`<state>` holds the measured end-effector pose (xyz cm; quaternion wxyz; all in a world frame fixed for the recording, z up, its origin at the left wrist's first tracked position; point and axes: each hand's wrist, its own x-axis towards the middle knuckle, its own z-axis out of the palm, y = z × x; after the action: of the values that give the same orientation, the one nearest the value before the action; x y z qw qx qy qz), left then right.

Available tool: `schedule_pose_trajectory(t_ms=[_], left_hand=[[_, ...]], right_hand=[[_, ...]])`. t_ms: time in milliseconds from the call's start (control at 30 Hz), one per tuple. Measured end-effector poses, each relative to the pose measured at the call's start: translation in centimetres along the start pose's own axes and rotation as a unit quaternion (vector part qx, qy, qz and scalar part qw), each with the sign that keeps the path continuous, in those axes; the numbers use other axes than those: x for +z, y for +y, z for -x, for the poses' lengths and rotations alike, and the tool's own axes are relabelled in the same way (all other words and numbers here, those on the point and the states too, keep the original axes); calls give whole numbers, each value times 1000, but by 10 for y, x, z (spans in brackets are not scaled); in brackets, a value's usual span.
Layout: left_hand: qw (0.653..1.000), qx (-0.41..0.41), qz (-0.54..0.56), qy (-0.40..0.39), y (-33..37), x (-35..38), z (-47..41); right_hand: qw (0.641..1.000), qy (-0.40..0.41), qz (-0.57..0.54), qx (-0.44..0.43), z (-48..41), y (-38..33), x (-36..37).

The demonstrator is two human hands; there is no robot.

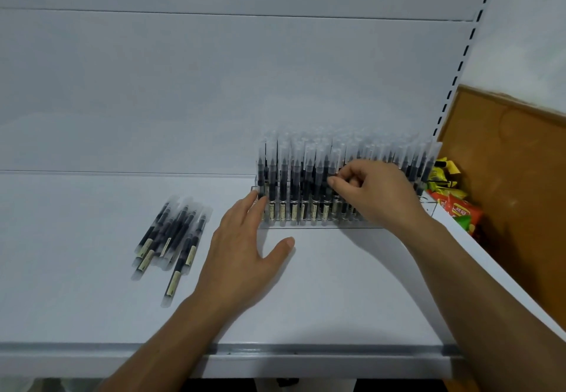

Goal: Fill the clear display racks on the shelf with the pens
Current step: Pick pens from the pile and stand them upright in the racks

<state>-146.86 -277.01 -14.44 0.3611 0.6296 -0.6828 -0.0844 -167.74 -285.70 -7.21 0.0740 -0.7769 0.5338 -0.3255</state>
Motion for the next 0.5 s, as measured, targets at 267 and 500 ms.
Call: schedule_pose_trajectory(t_ms=[267, 500], left_hand=[[992, -23, 117, 37, 4, -11, 0], [987, -76, 124, 73, -16, -56, 0]], right_hand=[[997, -53, -46, -12, 27, -12, 5], [978, -195, -37, -69, 32, -60, 55]])
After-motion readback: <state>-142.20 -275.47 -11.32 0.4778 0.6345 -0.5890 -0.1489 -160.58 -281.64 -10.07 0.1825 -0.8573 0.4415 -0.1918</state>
